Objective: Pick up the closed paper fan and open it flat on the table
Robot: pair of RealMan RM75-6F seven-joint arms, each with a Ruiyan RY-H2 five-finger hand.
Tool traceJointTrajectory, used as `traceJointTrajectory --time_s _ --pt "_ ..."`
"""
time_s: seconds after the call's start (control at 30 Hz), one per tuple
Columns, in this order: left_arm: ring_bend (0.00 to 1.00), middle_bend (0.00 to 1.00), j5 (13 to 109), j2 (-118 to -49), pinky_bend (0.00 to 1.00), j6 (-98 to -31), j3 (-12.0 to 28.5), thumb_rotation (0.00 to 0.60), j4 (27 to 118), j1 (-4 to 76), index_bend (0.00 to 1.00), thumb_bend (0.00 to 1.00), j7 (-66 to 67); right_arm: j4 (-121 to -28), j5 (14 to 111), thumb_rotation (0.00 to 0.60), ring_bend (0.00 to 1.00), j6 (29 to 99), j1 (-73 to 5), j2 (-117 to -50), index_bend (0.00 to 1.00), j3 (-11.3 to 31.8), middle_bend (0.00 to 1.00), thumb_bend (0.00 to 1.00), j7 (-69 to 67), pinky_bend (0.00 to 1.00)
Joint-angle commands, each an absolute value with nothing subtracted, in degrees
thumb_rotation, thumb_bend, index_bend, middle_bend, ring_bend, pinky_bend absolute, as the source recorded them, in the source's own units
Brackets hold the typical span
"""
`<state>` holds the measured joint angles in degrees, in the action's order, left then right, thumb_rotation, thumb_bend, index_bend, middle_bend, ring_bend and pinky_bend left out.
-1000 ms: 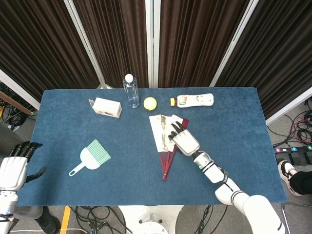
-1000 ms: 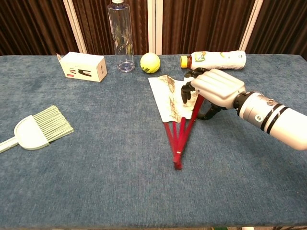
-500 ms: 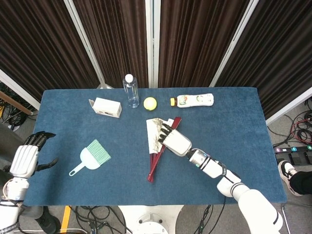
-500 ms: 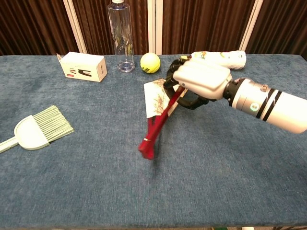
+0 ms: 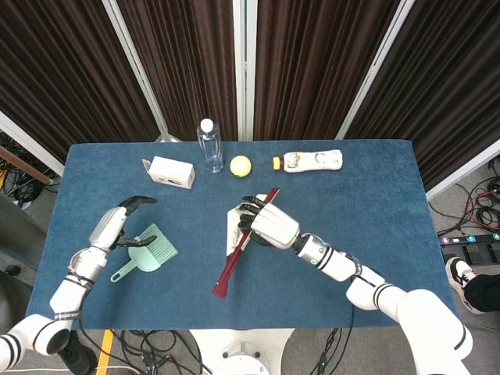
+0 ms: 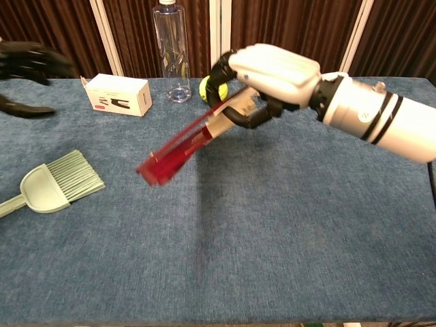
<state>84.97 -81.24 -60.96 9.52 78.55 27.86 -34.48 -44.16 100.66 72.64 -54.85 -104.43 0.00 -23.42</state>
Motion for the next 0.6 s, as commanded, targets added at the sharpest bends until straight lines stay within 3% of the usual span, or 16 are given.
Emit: traceJointTrajectory --time_s 0.03,0.47,0.6 --pt "0.14 0.22 85.7 -85.1 0.18 -58.6 9.9 0.600 77.2 31.2 0.22 0.19 -39.1 -49.3 98.5 0.600 0.25 69.7 -57.1 -102.0 0.66 2.7 0.48 0.72 -23.1 0.17" --pt "0.14 0.22 83.7 -91.3 0.18 -57.3 9.9 0.600 78.0 34.5 0.22 0.19 -42.0 -60.9 88.6 0.600 0.25 63.1 -60.1 -101.9 0.65 12.3 0.48 0.71 -12.2 0.18" --pt "0.14 0.22 79.6 -92.7 0.18 -57.0 11.5 0.600 79.4 34.6 0.22 0.19 -39.8 -63.3 84.7 0.600 0.25 62.1 -60.5 -103.4 0.64 15.5 0.48 0.71 -7.4 0.18"
